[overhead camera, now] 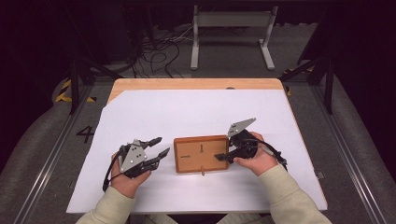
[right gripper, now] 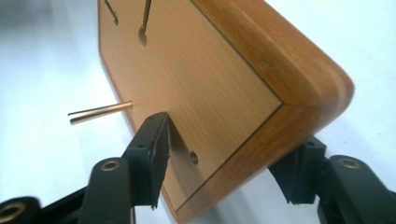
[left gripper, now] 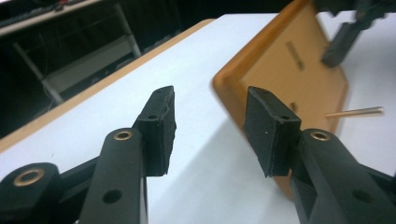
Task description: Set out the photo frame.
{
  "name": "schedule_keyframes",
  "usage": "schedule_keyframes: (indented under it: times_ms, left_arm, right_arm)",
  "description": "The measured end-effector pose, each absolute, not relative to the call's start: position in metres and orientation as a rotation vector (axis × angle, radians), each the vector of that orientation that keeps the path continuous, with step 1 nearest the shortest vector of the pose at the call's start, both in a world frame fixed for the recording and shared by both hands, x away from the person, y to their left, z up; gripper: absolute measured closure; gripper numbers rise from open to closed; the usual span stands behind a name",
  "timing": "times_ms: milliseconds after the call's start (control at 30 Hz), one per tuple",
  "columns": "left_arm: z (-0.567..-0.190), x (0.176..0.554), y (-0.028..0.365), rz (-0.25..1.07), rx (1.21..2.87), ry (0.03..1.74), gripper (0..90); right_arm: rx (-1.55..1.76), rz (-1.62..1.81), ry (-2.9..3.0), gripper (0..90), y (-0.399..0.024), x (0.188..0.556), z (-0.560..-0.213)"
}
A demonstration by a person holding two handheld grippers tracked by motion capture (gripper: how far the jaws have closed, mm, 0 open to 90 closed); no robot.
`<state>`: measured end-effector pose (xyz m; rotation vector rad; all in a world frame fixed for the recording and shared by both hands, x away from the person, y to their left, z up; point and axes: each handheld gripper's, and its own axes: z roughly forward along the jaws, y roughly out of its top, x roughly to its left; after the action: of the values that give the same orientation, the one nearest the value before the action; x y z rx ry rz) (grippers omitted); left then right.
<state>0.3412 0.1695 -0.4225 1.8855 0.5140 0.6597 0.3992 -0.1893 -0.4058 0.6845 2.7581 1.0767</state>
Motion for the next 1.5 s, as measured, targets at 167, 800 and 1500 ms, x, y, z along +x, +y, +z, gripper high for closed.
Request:
schedule_keyframes:
  times_ms: [167,800,1500]
  left_arm:
    - [-0.428,0.346,0.172,0.604,1.874,0.558,52.0]
    - [-0.441,0.356,0.174,0.480,1.922,0.610,50.4]
    - [-0.444,0.359,0.174,0.465,1.959,0.646,50.7]
  right_arm:
    - [0.597,1.035,2.722,47.9,-0.191,0.385,-0.403]
    - [0.472,1.002,2.669,60.6,-0.195,0.347,-0.401]
    - [0.425,0.967,2.707,56.0,-0.198,0.329,-0.405]
